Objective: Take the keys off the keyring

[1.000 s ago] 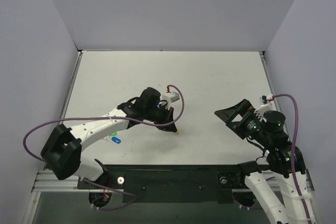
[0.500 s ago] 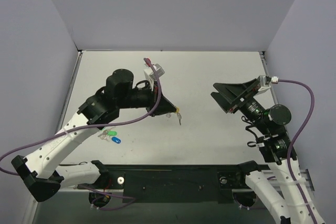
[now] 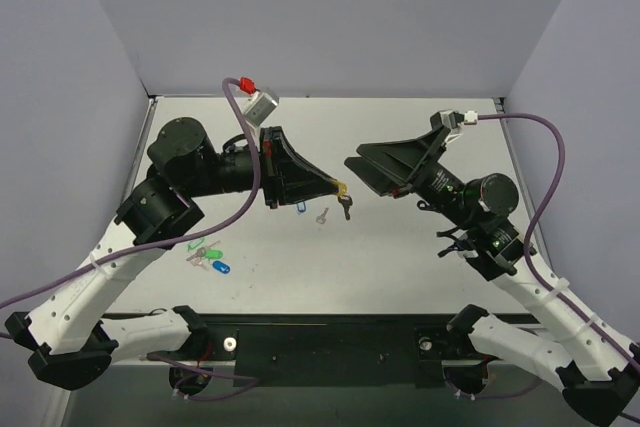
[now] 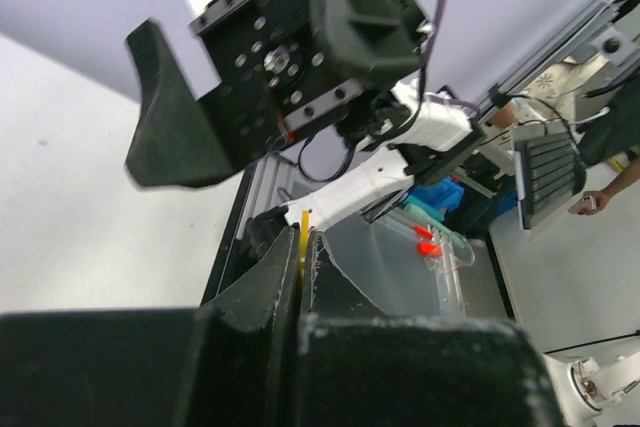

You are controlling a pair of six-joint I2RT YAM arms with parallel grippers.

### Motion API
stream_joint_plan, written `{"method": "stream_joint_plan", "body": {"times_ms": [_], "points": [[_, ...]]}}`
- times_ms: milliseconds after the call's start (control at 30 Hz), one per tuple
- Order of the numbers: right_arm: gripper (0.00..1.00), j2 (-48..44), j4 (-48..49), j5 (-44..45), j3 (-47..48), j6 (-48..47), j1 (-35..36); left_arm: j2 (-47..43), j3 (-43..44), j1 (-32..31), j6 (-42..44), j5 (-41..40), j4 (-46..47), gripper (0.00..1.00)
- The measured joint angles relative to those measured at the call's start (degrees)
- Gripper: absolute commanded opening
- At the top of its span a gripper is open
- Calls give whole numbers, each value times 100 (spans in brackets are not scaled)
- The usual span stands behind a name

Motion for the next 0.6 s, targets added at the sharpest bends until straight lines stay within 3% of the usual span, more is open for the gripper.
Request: {"method": "stream_joint_plan", "body": {"times_ms": [600], "points": [[85, 599, 1067, 570, 566, -55, 1386, 162, 772, 0, -905, 184, 1016, 0]]}}
